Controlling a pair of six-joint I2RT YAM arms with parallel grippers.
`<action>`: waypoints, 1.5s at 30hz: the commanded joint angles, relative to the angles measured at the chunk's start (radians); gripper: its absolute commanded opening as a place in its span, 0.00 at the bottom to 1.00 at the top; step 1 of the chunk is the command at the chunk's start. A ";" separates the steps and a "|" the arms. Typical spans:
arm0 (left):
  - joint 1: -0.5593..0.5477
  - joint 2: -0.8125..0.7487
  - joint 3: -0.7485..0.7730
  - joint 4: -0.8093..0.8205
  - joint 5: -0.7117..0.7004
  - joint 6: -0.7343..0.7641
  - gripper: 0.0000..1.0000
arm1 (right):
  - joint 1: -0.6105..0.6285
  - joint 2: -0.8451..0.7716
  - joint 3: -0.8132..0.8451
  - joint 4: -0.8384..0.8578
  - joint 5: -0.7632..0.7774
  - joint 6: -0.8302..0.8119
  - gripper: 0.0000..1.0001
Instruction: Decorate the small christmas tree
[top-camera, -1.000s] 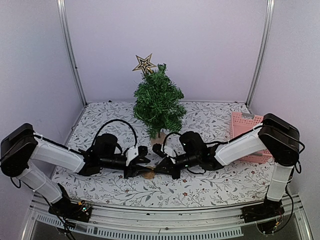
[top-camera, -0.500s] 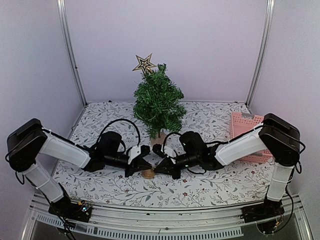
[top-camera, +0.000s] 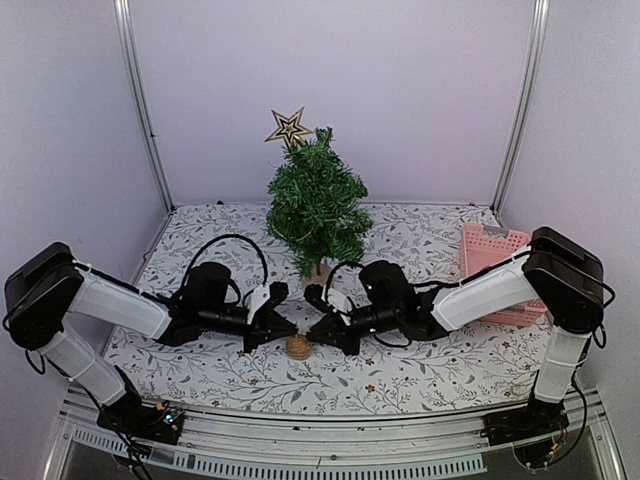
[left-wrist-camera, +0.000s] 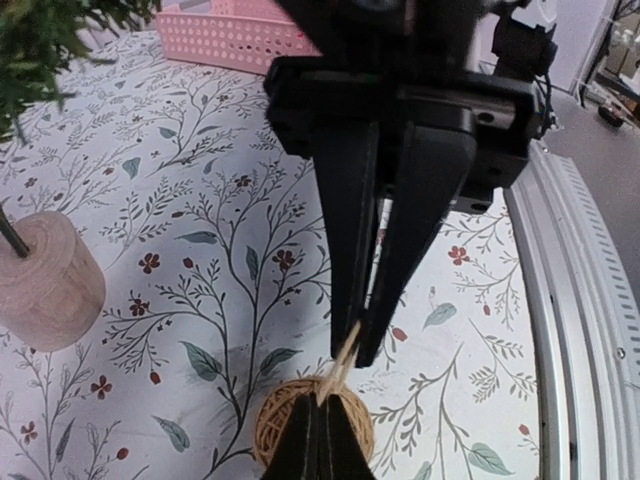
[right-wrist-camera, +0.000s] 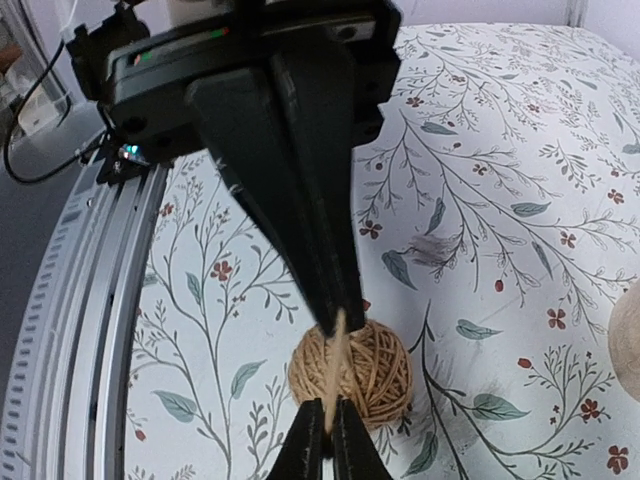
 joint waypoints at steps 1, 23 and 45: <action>0.032 0.001 -0.025 0.087 -0.041 -0.107 0.00 | 0.001 -0.027 0.000 -0.041 0.022 0.027 0.16; 0.032 0.031 -0.115 0.300 -0.149 -0.373 0.00 | -0.001 0.087 -0.053 0.360 0.012 0.446 0.37; 0.032 0.030 -0.129 0.312 -0.138 -0.373 0.00 | -0.043 0.264 -0.010 0.632 -0.037 0.674 0.31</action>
